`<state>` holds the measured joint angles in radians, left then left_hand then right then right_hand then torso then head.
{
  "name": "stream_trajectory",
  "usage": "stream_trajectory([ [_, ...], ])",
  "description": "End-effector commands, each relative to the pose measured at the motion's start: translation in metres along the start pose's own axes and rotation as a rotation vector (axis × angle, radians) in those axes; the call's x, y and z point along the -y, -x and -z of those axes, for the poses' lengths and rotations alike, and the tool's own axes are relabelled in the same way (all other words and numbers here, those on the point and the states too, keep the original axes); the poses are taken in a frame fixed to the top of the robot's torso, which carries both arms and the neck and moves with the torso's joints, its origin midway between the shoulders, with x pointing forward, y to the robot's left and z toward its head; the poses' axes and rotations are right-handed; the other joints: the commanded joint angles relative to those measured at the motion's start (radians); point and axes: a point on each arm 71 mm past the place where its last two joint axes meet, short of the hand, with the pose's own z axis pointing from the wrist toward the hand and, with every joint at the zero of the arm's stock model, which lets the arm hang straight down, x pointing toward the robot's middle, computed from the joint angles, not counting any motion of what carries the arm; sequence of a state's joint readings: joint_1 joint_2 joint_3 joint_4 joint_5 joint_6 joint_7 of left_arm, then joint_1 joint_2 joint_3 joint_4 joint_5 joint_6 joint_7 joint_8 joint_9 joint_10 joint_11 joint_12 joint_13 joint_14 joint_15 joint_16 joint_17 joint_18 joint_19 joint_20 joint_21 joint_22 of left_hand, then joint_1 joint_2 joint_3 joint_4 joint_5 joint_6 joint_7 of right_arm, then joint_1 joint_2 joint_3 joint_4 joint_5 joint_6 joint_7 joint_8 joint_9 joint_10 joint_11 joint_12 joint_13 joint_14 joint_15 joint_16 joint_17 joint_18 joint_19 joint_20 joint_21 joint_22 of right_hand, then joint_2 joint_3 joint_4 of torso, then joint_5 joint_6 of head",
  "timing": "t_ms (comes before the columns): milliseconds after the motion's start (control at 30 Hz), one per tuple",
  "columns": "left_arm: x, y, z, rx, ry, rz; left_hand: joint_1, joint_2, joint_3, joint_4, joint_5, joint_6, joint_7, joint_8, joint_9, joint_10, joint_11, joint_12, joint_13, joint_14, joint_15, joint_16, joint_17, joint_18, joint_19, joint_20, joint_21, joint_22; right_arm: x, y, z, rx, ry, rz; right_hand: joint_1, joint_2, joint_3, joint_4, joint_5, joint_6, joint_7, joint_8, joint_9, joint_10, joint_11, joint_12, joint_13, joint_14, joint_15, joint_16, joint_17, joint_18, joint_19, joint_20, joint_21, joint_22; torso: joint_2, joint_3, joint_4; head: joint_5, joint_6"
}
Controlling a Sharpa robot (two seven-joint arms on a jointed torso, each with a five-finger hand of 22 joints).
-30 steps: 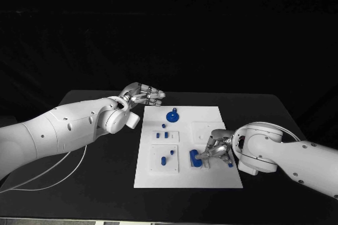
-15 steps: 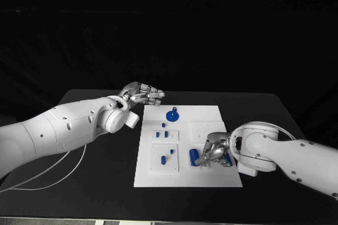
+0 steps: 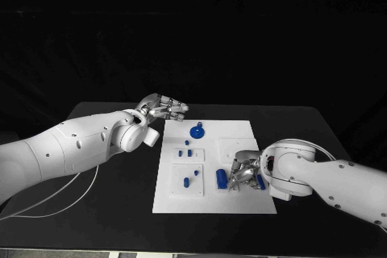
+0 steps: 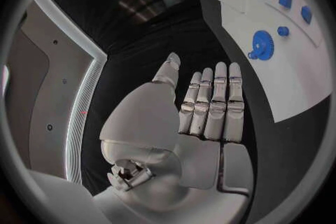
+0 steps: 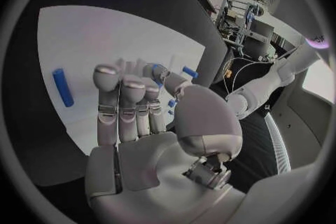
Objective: Assemble the parts on the task board
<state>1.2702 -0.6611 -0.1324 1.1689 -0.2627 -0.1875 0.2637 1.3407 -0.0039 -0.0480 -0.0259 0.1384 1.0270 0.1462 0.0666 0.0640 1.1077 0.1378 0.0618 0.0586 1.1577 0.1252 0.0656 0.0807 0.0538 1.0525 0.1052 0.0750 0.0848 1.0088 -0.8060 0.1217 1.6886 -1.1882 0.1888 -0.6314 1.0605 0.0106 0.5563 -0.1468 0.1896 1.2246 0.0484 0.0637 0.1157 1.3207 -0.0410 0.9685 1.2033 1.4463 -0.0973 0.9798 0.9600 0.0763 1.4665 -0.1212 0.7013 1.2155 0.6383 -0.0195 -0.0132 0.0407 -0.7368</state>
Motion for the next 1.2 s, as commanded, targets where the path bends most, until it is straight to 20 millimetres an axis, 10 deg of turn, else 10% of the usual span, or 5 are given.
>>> stream_trajectory([
  [33,0.0009,-0.0013,-0.0004,-0.007,-0.003,-0.001,0.005,0.002,0.001,0.000,0.002,-0.008,-0.001,-0.001,0.001,-0.005,-0.002,0.002,0.001,-0.005,-0.001,-0.003,0.001,0.000,0.004,0.002,0.005,-0.001,-0.0029,0.0018,-0.0015,0.030,0.016,0.020,-0.018,0.001,0.020,-0.004,0.001,0.007,-0.003,0.001,0.005,0.007,0.000,0.005,0.002,0.003,0.005,0.004,-0.002,-0.006,0.050,0.007,-0.001,0.002,0.000,0.0006,0.0002,0.001,-0.001],
  [433,0.0007,-0.0016,-0.0004,-0.012,0.000,0.000,0.005,0.002,0.001,0.000,0.002,-0.008,-0.001,-0.001,0.001,-0.005,-0.002,0.002,0.001,-0.005,-0.001,-0.003,0.001,0.000,0.004,0.002,0.005,-0.001,-0.0016,-0.0041,-0.0051,-0.017,0.004,0.030,-0.032,-0.003,-0.010,-0.007,0.064,0.010,-0.006,0.001,0.010,0.009,-0.001,0.004,0.005,0.003,0.004,0.006,-0.005,-0.008,0.050,0.006,0.000,0.003,0.000,0.0005,-0.0005,0.000,-0.003],
  [667,0.0004,-0.0014,-0.0002,-0.013,0.002,-0.002,0.004,0.002,-0.001,0.000,0.001,-0.008,0.000,-0.001,0.001,-0.005,-0.002,0.002,0.001,-0.006,-0.001,-0.003,0.001,0.000,0.003,0.003,0.005,-0.001,0.0006,-0.0068,-0.0056,-0.041,0.002,0.030,-0.030,-0.025,-0.199,0.000,0.184,0.014,-0.014,0.000,0.009,0.010,-0.004,0.001,0.006,0.002,0.002,0.007,-0.005,-0.009,0.050,0.004,-0.003,0.002,0.000,0.0002,-0.0011,0.001,-0.005],
  [900,0.0002,-0.0010,0.0000,-0.014,0.003,-0.003,0.005,0.003,-0.001,-0.001,0.001,-0.008,0.000,-0.001,0.001,-0.006,-0.002,0.002,0.001,-0.006,-0.001,-0.003,0.001,0.000,0.003,0.003,0.005,-0.001,0.0026,-0.0073,-0.0047,-0.038,0.003,0.025,0.022,-0.048,-0.338,-0.012,0.178,0.020,-0.014,0.000,-0.004,0.010,-0.003,0.002,0.008,0.002,0.001,0.009,-0.002,-0.010,0.050,0.002,-0.001,0.003,0.000,0.0005,-0.0002,0.001,-0.007],
  [1200,0.0000,-0.0006,0.0002,-0.013,0.003,-0.005,0.005,0.003,-0.001,-0.001,0.001,-0.008,0.000,-0.001,0.001,-0.006,-0.002,0.002,0.001,-0.006,-0.001,-0.003,0.001,0.000,0.003,0.003,0.005,-0.001,0.0029,-0.0061,-0.0035,-0.016,0.011,0.016,0.053,-0.047,-0.376,-0.003,0.132,0.026,-0.015,0.000,-0.014,0.013,-0.004,0.006,0.011,0.002,0.001,0.011,0.001,-0.009,0.050,0.003,0.002,0.004,0.000,0.0004,-0.0008,0.002,-0.009],
])
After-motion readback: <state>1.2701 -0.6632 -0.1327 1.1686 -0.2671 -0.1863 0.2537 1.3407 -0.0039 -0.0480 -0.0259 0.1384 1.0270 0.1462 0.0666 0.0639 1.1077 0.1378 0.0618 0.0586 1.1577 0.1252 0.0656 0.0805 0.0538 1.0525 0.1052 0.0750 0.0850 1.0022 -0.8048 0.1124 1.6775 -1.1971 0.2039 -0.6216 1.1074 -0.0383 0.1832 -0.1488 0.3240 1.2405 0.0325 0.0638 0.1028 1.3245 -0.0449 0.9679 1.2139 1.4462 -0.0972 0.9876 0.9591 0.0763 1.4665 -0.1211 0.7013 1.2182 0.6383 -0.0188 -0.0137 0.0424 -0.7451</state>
